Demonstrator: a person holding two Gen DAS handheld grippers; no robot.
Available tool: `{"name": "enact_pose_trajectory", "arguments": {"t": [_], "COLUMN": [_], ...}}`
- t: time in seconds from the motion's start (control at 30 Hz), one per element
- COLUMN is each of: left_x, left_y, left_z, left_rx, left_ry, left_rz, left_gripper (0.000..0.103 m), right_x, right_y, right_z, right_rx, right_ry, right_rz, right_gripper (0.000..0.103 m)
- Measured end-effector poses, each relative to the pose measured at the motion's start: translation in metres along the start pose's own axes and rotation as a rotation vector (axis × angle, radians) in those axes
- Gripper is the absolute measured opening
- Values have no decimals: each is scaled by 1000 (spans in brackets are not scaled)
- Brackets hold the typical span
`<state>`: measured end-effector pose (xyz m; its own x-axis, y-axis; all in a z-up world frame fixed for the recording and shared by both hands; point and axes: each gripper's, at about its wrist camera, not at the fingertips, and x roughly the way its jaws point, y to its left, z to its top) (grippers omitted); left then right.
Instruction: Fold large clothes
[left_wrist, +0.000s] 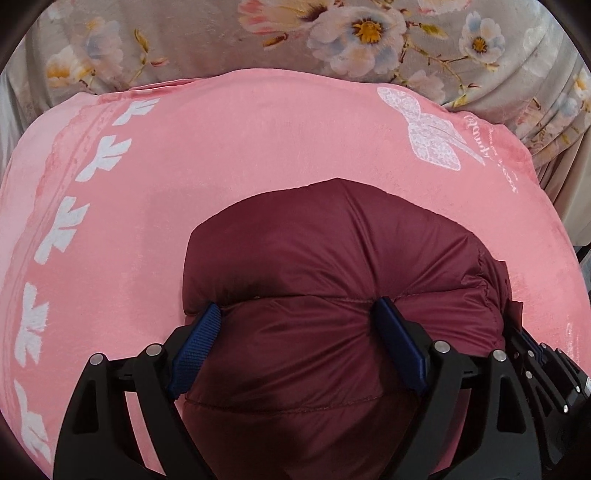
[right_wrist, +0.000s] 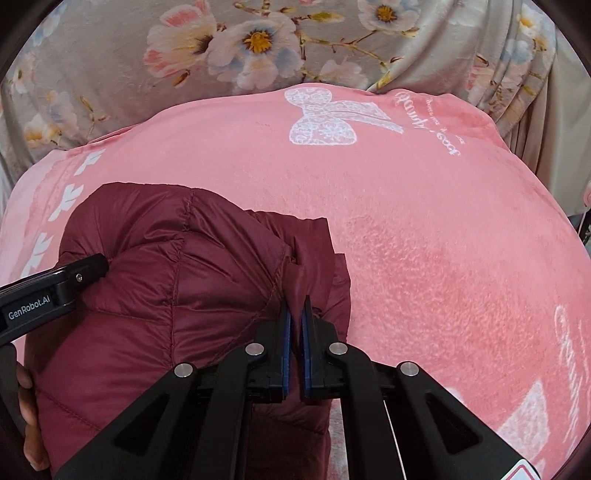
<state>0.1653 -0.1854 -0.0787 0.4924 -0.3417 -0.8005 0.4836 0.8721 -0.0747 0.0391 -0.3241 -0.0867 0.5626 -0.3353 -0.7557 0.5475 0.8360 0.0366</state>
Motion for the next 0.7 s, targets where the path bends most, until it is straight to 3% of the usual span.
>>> {"name": "enact_pose_trajectory", "arguments": {"t": [0.2,0.57,0.7], "left_x": [11,23,23], "left_y": [-1,-2,-2], "left_z": [-5,-12,-11], "left_rx": [0,3,3], "left_ry": [-21,-64,-56], "left_rz": [12,33,34], "left_gripper": [91,98,98], "right_x": [10,18,13], "right_y": [-6,-4,-16], "right_z": [-12,-19,-16], "right_rx": [75,78,109], "right_ry": [-17,-56,-31], "right_rz": [44,44,119], "right_gripper": [4,4,6]}}
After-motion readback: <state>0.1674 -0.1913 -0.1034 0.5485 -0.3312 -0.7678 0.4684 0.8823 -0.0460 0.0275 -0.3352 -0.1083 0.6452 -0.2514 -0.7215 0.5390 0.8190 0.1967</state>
